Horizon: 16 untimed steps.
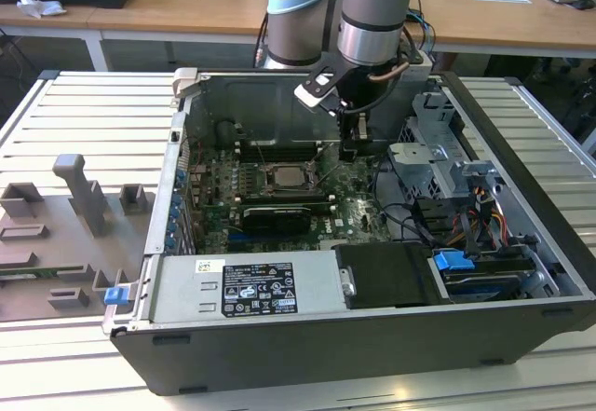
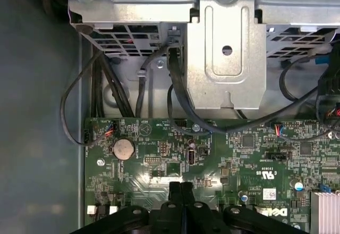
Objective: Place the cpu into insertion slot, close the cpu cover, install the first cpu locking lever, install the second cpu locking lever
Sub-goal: 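Close the cpu cover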
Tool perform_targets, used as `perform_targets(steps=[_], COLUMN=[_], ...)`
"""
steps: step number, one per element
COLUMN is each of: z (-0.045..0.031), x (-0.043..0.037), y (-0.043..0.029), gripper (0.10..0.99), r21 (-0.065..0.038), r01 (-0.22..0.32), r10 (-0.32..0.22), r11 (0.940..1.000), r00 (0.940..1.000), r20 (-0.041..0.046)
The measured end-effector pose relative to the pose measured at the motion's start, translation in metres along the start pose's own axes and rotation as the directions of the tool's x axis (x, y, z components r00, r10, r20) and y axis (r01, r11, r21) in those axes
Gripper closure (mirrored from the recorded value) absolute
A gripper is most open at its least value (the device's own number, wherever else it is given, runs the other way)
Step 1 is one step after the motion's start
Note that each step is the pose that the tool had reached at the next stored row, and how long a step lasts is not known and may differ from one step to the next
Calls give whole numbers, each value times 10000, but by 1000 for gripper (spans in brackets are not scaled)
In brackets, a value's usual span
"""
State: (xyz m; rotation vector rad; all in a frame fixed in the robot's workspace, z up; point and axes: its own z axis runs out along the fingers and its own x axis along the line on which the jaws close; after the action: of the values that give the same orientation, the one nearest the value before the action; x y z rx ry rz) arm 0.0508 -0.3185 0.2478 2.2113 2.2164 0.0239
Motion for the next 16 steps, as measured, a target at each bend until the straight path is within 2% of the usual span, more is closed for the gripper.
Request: perform_targets(steps=[16], z=[3], x=[3], y=[-43], gripper=[980], r21=[-1], r01=[1], r10=[-1], r11=[10000], r00=[10000], r20=[-1])
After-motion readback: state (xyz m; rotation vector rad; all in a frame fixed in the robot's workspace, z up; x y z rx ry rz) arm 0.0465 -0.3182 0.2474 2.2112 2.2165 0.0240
